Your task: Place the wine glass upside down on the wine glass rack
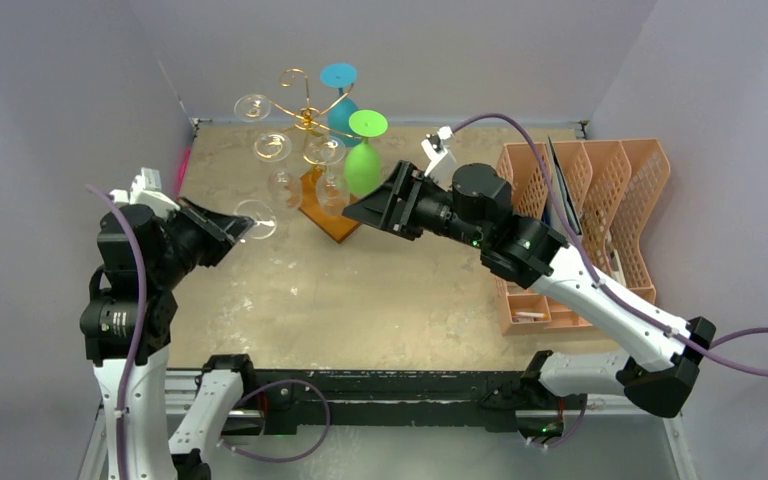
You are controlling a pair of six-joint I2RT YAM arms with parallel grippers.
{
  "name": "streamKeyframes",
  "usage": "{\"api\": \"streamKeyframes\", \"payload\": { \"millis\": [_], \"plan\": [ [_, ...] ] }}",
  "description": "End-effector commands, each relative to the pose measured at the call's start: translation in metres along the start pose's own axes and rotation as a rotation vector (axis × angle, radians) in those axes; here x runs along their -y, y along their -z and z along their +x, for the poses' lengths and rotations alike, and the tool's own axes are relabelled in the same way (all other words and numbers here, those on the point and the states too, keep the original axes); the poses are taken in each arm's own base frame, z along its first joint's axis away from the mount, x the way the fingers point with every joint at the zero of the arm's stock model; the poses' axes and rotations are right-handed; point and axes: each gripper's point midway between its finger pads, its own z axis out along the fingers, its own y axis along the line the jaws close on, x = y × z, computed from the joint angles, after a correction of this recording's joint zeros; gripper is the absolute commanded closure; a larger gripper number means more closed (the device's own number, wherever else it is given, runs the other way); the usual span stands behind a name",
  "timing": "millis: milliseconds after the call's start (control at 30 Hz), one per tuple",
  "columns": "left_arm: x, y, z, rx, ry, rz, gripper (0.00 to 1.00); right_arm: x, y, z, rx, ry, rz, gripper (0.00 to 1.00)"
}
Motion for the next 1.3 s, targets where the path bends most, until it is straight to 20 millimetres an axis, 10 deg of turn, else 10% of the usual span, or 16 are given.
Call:
{"api": "streamKeyframes", "payload": {
  "millis": [0,367,833,1267],
  "plan": [
    [0.010,-0.002,-0.048,0.175,-0.102,-0.048,1.00,-0.001,0.019,-0.015,0.092,0.039,0.002,0.26],
    [0.057,-0.021,-0.132,0.381,-0.242,-0.033,1.00,0.000,0.045,-0.015,0.113,0.073,0.007,0.27],
    [0.097,-0.114,-0.205,0.377,-0.451,0.032,1.00,0.009,0.050,-0.010,0.110,0.117,0.014,0.28],
    [0.113,-0.146,-0.232,0.283,-0.337,0.287,1.00,0.019,0.043,-0.006,0.098,0.105,0.044,0.30]
  ]
}}
